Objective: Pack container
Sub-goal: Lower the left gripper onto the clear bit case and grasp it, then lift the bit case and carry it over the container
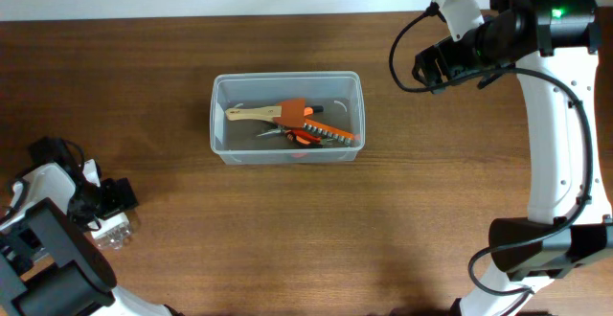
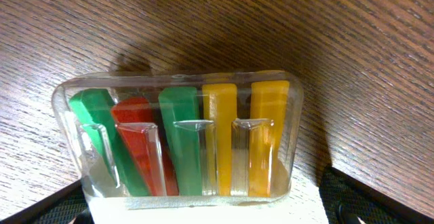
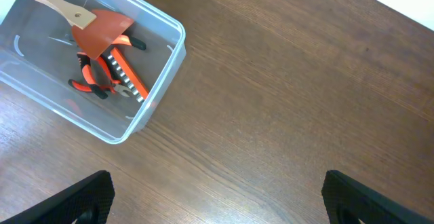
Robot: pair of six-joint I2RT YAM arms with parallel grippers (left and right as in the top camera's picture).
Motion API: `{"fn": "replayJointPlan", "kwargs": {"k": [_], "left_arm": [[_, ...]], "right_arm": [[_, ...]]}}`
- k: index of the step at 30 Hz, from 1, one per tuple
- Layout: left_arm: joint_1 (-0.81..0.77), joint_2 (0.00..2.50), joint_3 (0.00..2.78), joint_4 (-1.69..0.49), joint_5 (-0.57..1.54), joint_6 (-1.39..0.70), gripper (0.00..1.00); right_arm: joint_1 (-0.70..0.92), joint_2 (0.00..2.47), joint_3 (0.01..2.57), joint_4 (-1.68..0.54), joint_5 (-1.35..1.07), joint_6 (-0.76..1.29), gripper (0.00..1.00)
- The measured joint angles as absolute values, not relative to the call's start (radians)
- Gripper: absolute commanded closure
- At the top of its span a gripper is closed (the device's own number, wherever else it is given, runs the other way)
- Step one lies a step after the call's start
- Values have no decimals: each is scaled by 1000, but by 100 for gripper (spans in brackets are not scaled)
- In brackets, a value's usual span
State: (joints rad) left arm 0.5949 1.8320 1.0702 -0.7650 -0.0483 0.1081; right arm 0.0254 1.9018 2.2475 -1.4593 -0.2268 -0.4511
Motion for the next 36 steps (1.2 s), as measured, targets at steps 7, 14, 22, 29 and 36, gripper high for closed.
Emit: {"fn": "replayJointPlan", "kwargs": {"k": [7, 14, 22, 29, 36], "left_arm": [[596, 1835, 1070, -765, -27, 107, 21], [596, 1837, 1070, -764, -15, 104, 29], [596, 1837, 1071, -764, -14, 105, 40], [596, 1837, 1071, -764, -12, 104, 65], [593, 1847, 1103, -830, 14, 104, 90]], "right_arm": [[25, 1902, 2247, -1459, -227, -451, 2], [25, 1902, 2247, -1459, -227, -451, 1], [25, 1902, 2247, -1459, -227, -451, 1], [25, 1902, 2247, -1459, -227, -451, 1], [25, 1902, 2247, -1459, -227, -451, 1]]}}
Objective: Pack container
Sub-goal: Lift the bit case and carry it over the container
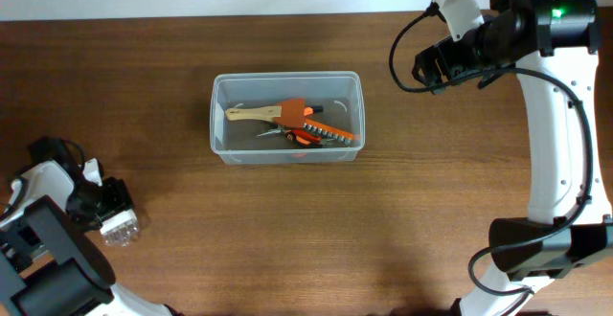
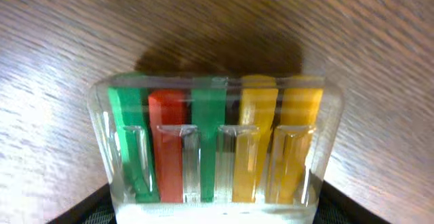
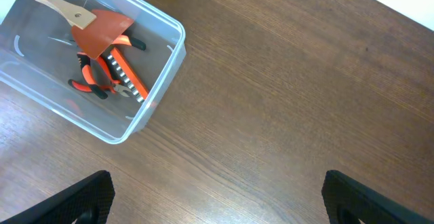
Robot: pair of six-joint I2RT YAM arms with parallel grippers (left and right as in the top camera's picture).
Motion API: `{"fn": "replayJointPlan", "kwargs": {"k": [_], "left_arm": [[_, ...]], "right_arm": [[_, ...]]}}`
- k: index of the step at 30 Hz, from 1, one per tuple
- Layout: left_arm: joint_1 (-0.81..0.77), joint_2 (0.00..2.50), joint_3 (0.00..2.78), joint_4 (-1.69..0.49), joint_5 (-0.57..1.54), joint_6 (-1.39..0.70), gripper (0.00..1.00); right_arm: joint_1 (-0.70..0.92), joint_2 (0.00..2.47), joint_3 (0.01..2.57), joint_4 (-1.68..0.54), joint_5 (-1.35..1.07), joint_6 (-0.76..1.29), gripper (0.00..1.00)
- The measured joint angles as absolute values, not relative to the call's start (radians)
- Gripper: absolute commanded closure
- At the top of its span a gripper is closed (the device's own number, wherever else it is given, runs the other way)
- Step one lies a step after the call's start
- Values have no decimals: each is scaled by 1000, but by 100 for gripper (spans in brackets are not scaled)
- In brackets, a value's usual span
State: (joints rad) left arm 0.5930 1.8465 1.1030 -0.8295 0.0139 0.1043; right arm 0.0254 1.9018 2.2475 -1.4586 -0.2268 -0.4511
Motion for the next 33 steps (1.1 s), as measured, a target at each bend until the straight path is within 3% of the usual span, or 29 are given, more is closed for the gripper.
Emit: {"fn": "replayJointPlan", "kwargs": {"k": [4, 16, 22, 28, 33], "left_arm": [[565, 1846, 1189, -910, 20, 104, 98], [302, 1755, 1661, -1135, 20, 169, 98], [23, 1740, 1817, -1076, 22, 408, 98], [-246, 1751, 1824, -922, 32, 716, 98], [-352, 1813, 1828, -861, 35, 832, 98]], "right_arm": [[21, 1901, 2247, -1451, -227, -451, 2], [-183, 1835, 2247, -1430, -204, -295, 1], [-295, 1823, 2247, -1443, -184, -214, 1], [-309, 1823, 2247, -1443, -182, -189, 2], [-309, 1823, 2247, -1444, -182, -184, 1]]}}
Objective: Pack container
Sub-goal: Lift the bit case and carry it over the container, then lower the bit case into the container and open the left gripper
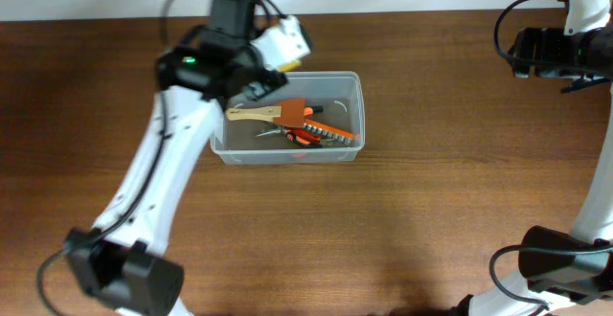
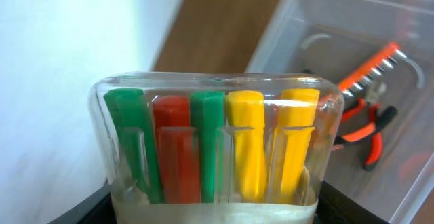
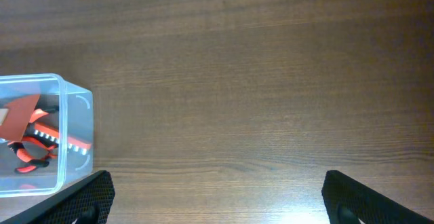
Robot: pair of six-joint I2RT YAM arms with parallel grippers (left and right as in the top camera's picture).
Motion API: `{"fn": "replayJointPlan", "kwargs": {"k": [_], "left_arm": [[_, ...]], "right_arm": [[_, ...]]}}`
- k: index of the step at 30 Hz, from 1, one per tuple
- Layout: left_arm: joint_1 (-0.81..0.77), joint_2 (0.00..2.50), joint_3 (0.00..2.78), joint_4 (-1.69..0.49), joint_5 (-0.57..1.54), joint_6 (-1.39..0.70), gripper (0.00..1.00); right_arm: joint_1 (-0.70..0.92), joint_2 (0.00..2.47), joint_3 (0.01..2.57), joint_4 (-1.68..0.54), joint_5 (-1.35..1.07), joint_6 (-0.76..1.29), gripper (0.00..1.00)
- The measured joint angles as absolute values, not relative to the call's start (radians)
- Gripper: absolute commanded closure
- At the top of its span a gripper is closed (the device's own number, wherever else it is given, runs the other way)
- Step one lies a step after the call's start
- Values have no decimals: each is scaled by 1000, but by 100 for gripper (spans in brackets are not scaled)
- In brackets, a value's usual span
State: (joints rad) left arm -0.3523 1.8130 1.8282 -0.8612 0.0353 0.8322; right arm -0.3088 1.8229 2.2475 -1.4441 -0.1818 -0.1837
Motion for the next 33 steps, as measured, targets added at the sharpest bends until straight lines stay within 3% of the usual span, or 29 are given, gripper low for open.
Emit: {"fn": "replayJointPlan", "kwargs": {"k": [11, 19, 24, 26, 33], "left_arm": [[-356, 2132, 1828, -1028, 38, 895, 98], [-339, 2165, 1828, -1060, 38, 898, 97], [-338, 2168, 1828, -1089, 39, 897, 83], [-338, 2169, 1828, -1094, 43, 894, 82], [-338, 2170, 1828, -1095, 46, 894, 52]], "right_arm": [[-309, 1823, 2247, -1444, -182, -183, 2], [-309, 1823, 2247, -1444, -182, -182, 2], [-309, 1823, 2247, -1444, -182, -183, 1], [-309, 1823, 2247, -1444, -181, -183, 2], [-309, 1823, 2247, -1444, -182, -182, 1]]}}
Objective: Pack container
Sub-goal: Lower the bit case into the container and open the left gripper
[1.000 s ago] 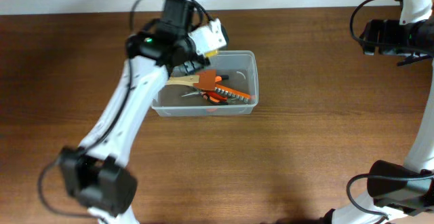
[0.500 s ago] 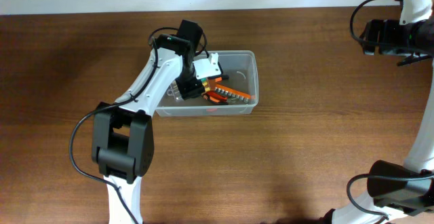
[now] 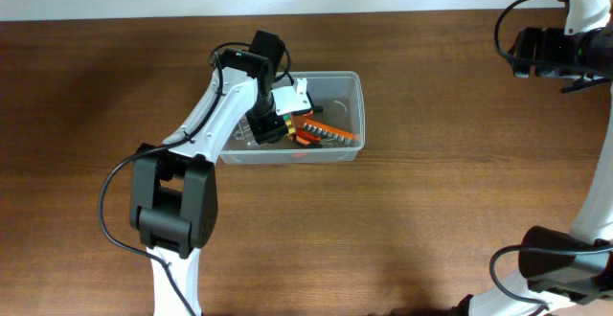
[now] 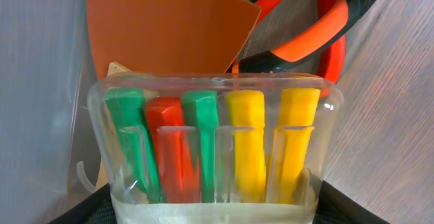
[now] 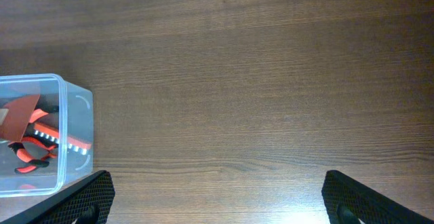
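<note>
My left gripper (image 3: 268, 120) is shut on a clear case of coloured bits (image 4: 213, 142), green, red and yellow. It holds the case low inside the clear plastic container (image 3: 356, 124), at the container's left half. Just beyond the case lie an orange spatula blade (image 4: 163, 27) and orange-handled pliers (image 4: 322, 41). An orange bit holder (image 3: 330, 132) lies in the container's right half. My right gripper (image 5: 217, 200) hangs open over bare table at the far right; the container's corner (image 5: 68, 95) shows at the left of its view.
The brown wooden table (image 3: 431, 211) stretches around the container. A white wall strip runs along the back edge. The left arm's links (image 3: 206, 124) slant across the container's left wall. The right arm (image 3: 556, 48) stays at the back right corner.
My left gripper held the case high over the container's back left rim; now it is down inside the container, right above the tools. The right arm has not moved.
The case stood on the table at the front left with my left gripper around it, then shut on it. Later it was held over the container's rim, while the right arm had moved from beside the container to the far right. Now the case is inside the container.
</note>
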Robot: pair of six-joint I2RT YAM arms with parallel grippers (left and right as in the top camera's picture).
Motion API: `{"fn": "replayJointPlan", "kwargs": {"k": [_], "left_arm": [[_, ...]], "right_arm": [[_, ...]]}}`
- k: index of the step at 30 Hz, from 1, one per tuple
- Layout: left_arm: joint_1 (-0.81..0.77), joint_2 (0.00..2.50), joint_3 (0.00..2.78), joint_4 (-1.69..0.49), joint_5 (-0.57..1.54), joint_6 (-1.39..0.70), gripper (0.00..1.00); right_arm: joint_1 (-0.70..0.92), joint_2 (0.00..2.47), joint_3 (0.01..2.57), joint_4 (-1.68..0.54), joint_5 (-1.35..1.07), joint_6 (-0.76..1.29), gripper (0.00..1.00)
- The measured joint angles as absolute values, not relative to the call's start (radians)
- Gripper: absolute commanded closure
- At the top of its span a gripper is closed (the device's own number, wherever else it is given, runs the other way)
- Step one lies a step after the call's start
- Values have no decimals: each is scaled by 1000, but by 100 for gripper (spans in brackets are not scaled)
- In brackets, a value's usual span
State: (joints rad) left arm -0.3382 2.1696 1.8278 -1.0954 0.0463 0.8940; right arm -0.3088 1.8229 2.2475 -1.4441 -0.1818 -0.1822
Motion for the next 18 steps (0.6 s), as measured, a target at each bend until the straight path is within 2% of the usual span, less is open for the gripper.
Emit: {"fn": "replayJointPlan", "kwargs": {"k": [5, 11, 18], "left_arm": [[-338, 2170, 1828, -1095, 46, 894, 41], [-338, 2170, 1828, -1095, 46, 894, 21], [-338, 2170, 1828, -1096, 46, 890, 15]], "right_arm": [[-309, 1823, 2247, -1444, -182, -183, 1], [-309, 1823, 2247, -1444, -182, -183, 1], [-309, 1823, 2247, -1444, -181, -183, 1]]}}
